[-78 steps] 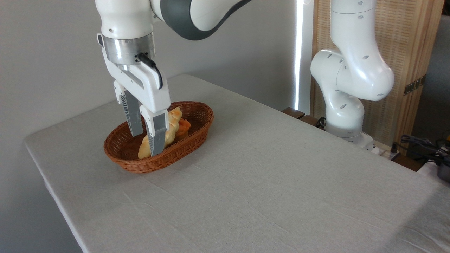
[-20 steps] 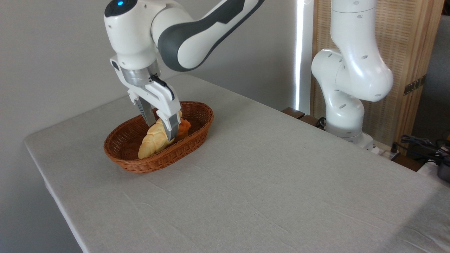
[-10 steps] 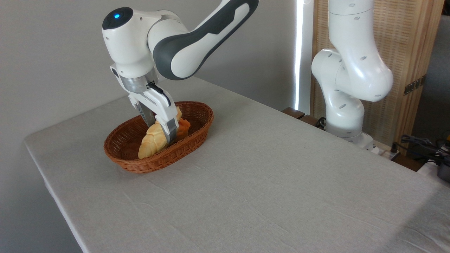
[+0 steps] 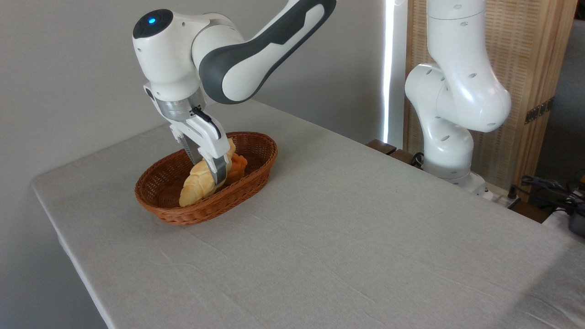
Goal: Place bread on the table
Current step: 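Lift the bread roll over the basket rim and lower it onto the table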
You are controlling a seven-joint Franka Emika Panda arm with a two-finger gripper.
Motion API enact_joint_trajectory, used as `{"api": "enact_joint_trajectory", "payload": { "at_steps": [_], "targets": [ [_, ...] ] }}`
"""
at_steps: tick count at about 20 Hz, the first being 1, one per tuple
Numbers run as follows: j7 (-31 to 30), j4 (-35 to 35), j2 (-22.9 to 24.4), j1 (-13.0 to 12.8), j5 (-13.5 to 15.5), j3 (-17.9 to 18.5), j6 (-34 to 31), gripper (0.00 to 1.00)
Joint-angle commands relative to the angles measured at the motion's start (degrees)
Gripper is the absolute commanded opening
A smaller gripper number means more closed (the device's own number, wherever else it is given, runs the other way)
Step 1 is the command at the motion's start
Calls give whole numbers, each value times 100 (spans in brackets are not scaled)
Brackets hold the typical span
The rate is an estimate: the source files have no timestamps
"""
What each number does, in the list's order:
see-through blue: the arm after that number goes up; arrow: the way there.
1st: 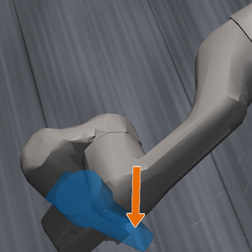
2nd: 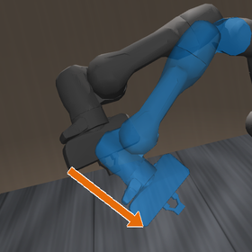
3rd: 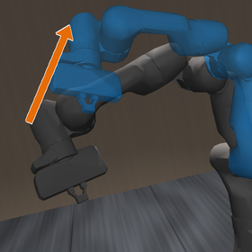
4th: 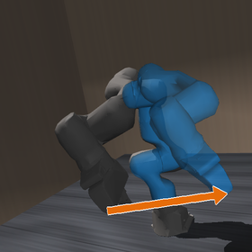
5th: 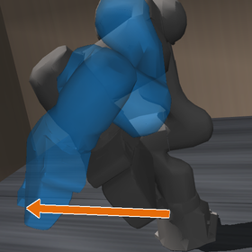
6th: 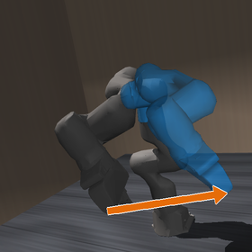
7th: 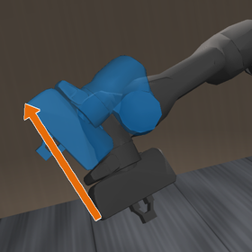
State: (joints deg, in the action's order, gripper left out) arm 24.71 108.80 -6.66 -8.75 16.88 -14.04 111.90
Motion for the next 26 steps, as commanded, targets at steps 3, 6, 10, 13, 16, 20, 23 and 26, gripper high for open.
{"api": "enact_joint_trajectory", "payload": {
  "at_steps": [3, 6, 10, 13, 16, 20, 23, 26],
  "targets": [
    [104, -43, 16, -13, -1, 41, 16, 28],
    [104, -87, 173, -13, -1, 77, -45, 28],
    [104, -420, 429, 40, 17, 121, -466, 32],
    [139, -500, 700, 49, -1, 349, -634, 32],
    [419, -491, 789, 49, -115, 840, -809, 33],
    [824, -447, 649, 58, -852, 1271, -819, 46],
    [1262, -298, 570, 58, -1081, 1535, -801, 71],
    [1563, -140, 509, 66, -1397, 1606, -810, 100]
  ]
}}
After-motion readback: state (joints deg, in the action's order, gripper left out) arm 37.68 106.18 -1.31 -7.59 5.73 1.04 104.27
